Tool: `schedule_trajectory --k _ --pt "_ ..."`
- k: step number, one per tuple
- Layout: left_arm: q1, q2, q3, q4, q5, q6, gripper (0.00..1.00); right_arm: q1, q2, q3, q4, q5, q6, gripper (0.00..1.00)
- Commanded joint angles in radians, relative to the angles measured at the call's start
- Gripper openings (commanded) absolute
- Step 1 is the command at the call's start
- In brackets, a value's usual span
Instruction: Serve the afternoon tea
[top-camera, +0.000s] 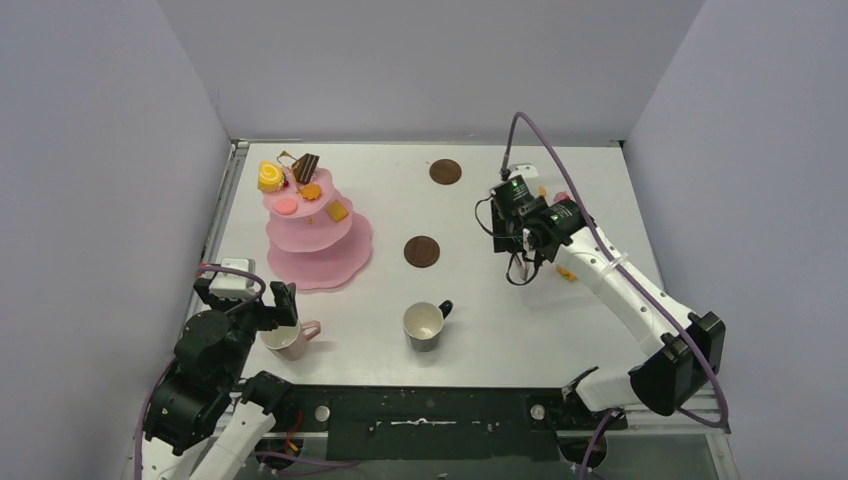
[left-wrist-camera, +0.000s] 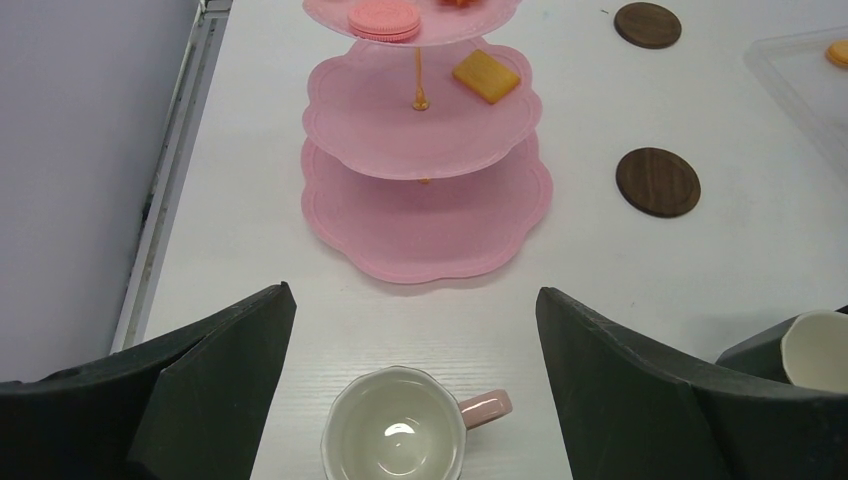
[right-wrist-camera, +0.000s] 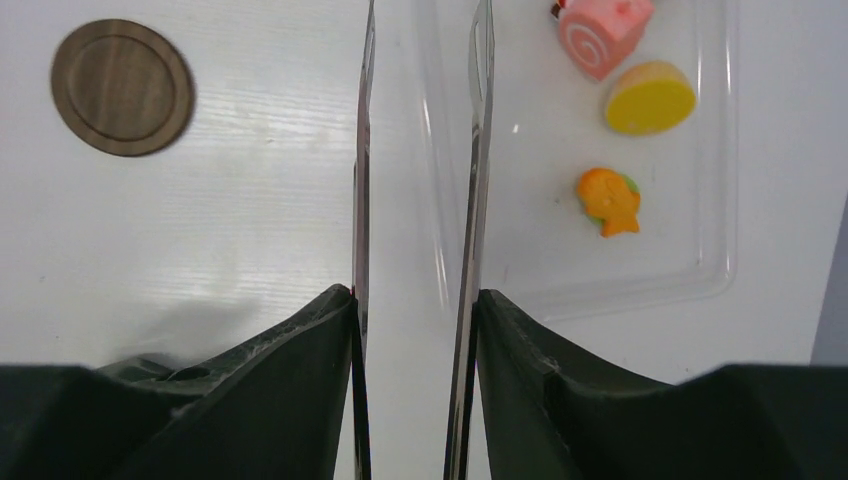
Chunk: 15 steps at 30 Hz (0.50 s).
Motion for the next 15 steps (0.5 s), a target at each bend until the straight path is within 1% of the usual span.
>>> schedule_trajectory --k 1,6,15 --pt "0.009 0.011 0.029 0.048 0.027 0.006 0.9 -0.043 -0.082 -0.052 -0.092 0.075 0.057 0.46" --pt "0.011 0.005 0.025 0.049 0.027 0.007 0.9 -0.169 -0.148 -0.155 -0.108 0.003 0.063 0.46" --pt "0.011 0.003 0.024 0.052 0.032 0.011 0.9 -0.337 -0.19 -0.243 -0.124 -0.076 0.032 0.48"
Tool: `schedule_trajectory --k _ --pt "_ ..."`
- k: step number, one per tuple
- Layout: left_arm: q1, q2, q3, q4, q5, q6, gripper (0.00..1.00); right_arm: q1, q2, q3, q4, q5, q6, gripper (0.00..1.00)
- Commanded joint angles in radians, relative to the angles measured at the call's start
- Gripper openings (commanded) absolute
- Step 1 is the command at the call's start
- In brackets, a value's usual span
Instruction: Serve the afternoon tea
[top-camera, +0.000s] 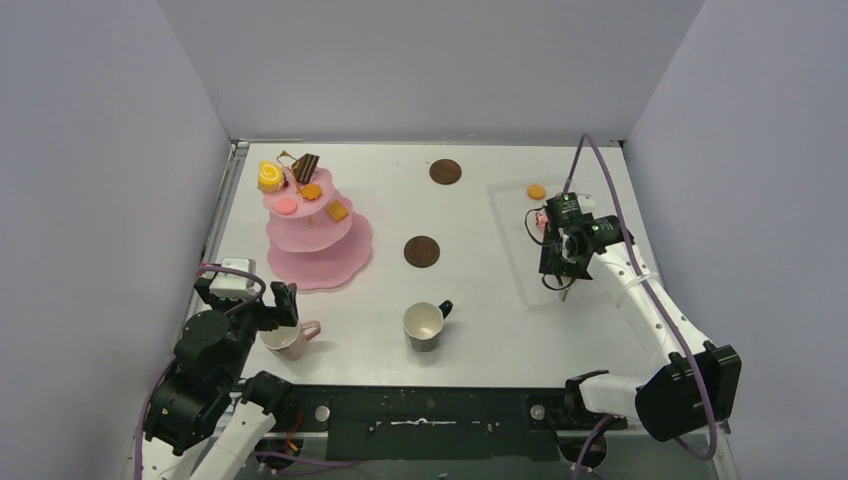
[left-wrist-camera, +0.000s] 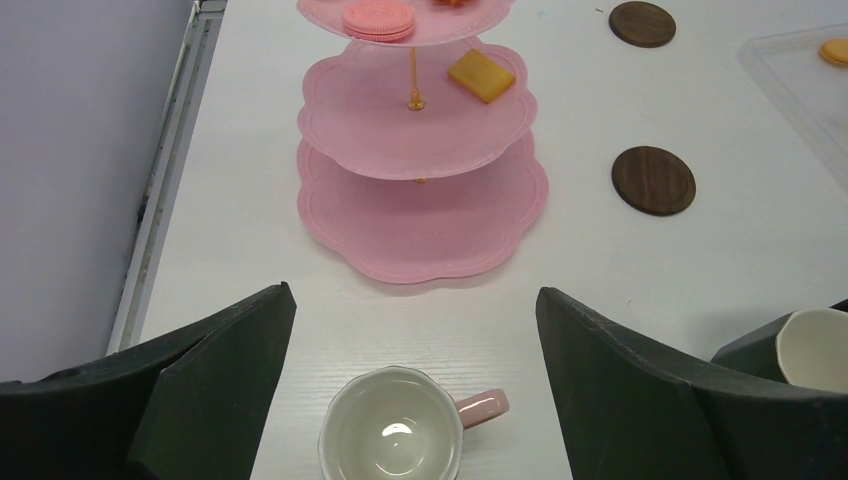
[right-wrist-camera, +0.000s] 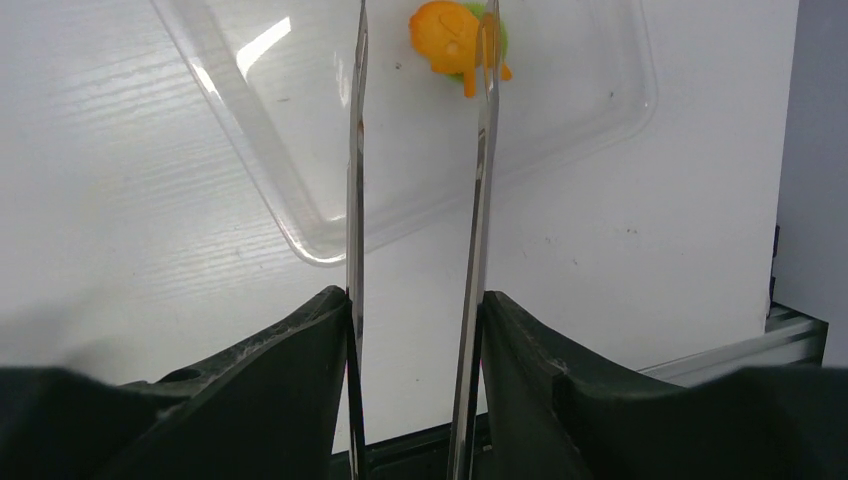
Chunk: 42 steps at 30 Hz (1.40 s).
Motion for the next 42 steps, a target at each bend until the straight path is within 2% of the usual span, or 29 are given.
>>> schedule_trajectory --k 1,8,26,34,42 --pt "0.006 0.003 0.023 0.05 0.017 0.011 0.9 -0.061 -0.041 -0.028 0.01 -0.051 -0.019 0.49" --pt "0.006 0.004 0.026 0.051 0.019 0.011 0.9 -0.107 -0.044 -0.079 0.043 -0.107 -0.045 0.51" --pt "0.006 0.004 0.021 0.058 0.026 0.013 0.9 -0.17 0.01 -0.147 0.122 -0.083 -0.071 0.54" --pt "0.006 -0.001 0.02 0.058 0.027 0.013 0.9 -0.175 0.015 -0.132 0.131 -0.08 -0.074 0.47" --pt "0.007 -0.001 0.02 0.061 0.028 0.013 0.9 -0.176 -0.016 -0.109 0.1 -0.049 -0.075 0.45"
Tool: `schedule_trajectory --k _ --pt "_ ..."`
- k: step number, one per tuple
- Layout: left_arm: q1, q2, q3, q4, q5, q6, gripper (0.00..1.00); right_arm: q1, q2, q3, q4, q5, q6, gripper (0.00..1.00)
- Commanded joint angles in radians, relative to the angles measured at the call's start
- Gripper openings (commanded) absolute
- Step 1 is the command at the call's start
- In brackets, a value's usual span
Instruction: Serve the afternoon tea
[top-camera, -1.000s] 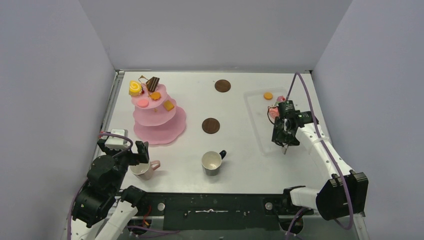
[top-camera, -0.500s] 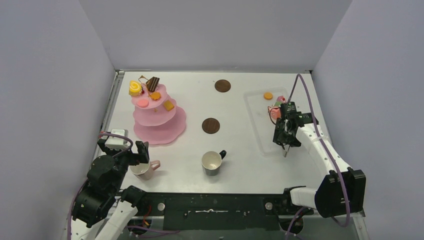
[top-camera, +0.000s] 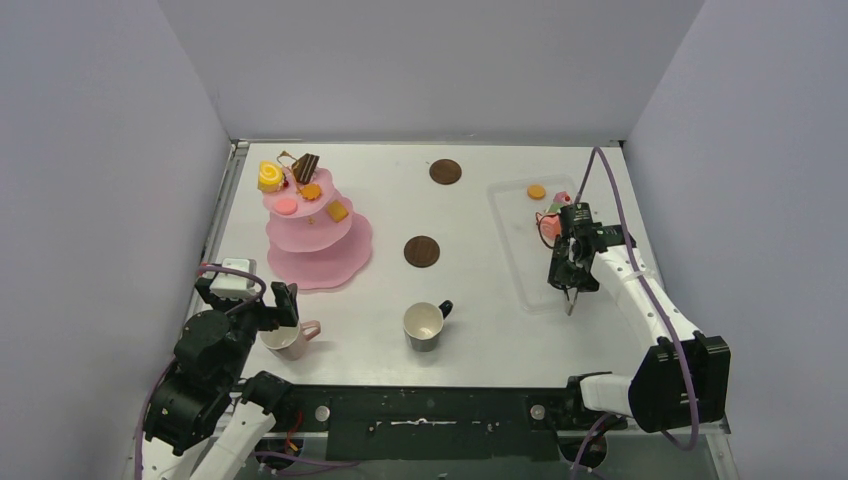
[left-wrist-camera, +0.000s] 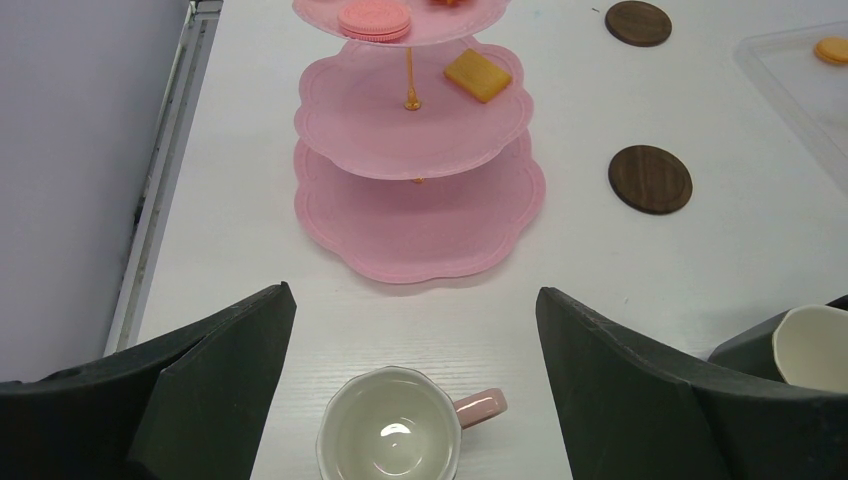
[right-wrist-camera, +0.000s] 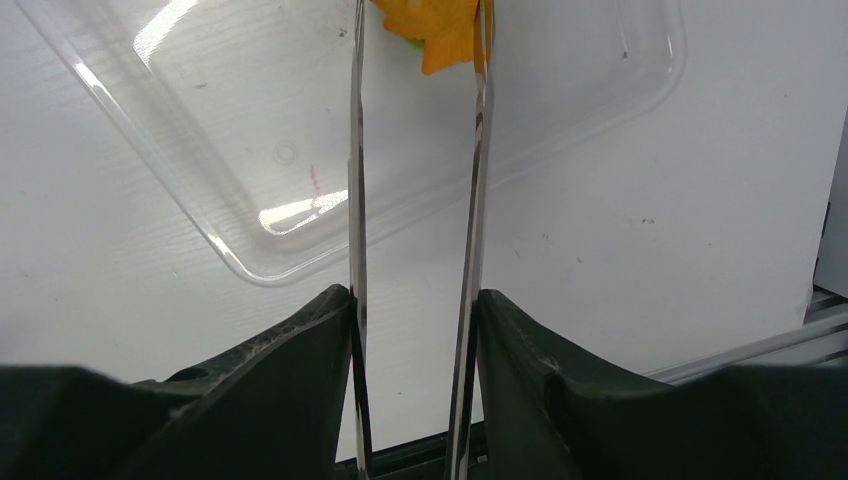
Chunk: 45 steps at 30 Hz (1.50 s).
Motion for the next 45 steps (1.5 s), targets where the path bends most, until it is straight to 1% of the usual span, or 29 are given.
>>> schedule_trajectory --k 1,5,16,22,27,31,37,41,45 --pt "0.006 -0.001 0.02 0.061 0.02 0.014 0.9 -0.008 -0.04 0.045 0.0 0.048 -0.014 0.45" --pt "0.006 -0.002 0.02 0.058 0.02 0.013 0.9 -0.005 -0.045 0.053 -0.004 0.04 -0.013 0.43" --pt "0.008 -0.001 0.021 0.061 0.021 0.012 0.9 0.023 -0.078 0.098 -0.042 0.045 -0.001 0.42" --pt "0.008 0.002 0.021 0.06 0.022 0.012 0.9 0.062 -0.084 0.128 -0.046 0.034 0.02 0.42" --pt "0.008 0.002 0.021 0.06 0.02 0.014 0.9 0.147 -0.074 0.174 -0.051 0.041 0.052 0.42" --pt "0.008 0.003 0.021 0.061 0.016 0.014 0.9 0.211 -0.071 0.204 -0.023 0.015 0.078 0.42" --pt "0.012 0.007 0.023 0.061 0.004 0.015 0.9 0.335 -0.046 0.25 0.106 -0.016 0.096 0.42" --pt "0.02 0.005 0.025 0.057 -0.019 0.015 0.89 0.422 0.014 0.304 0.196 -0.034 0.109 0.42" --pt "0.029 -0.002 0.031 0.042 -0.071 0.011 0.89 0.513 0.097 0.388 0.262 -0.045 0.116 0.42"
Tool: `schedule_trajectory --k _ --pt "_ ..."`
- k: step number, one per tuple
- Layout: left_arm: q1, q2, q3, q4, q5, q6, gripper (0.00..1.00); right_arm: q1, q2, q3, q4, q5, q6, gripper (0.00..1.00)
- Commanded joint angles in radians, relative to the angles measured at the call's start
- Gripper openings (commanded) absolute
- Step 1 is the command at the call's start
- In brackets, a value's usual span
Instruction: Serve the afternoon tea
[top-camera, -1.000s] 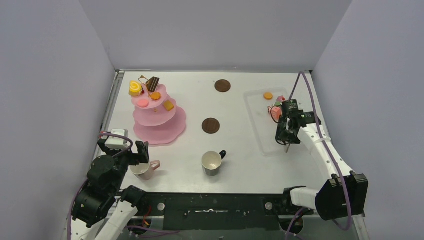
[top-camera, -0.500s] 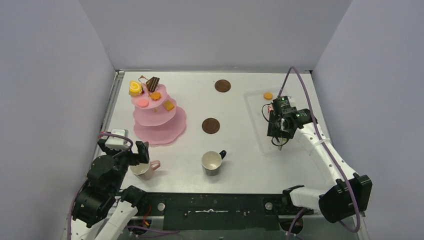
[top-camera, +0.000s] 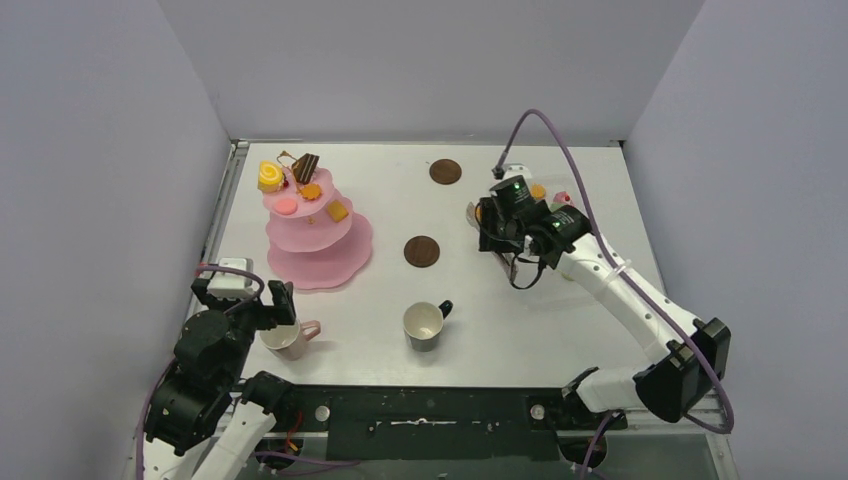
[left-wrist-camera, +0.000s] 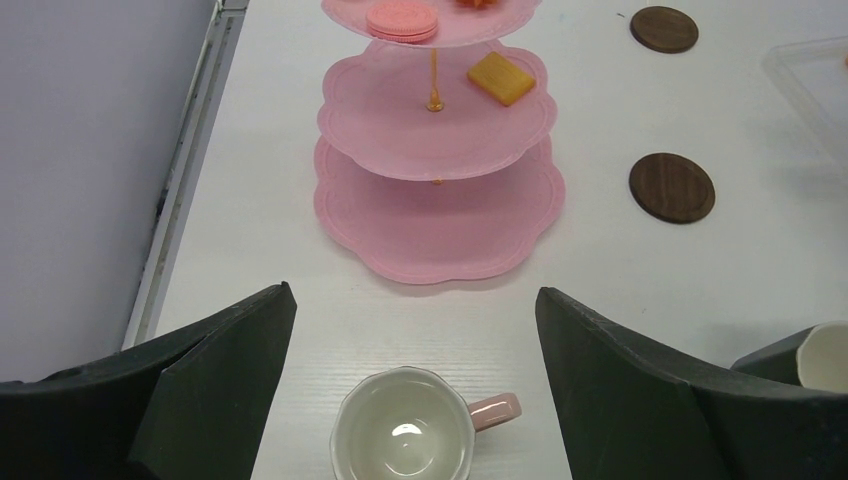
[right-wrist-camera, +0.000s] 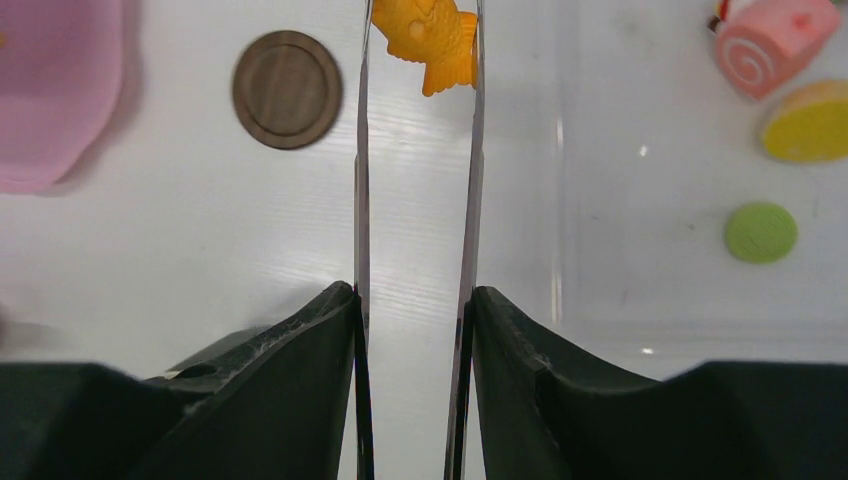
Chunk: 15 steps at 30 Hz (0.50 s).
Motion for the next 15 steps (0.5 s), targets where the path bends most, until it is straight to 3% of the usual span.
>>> schedule_trajectory --k 1,15 --pt "0.014 -0.006 0.032 0.039 -0.068 0.005 0.89 0.102 0.077 0.116 0.179 -0.015 0.019 0.42" --pt "0.018 -0.035 0.03 0.032 -0.135 0.002 0.89 0.331 0.307 0.246 0.466 -0.091 0.134 0.43"
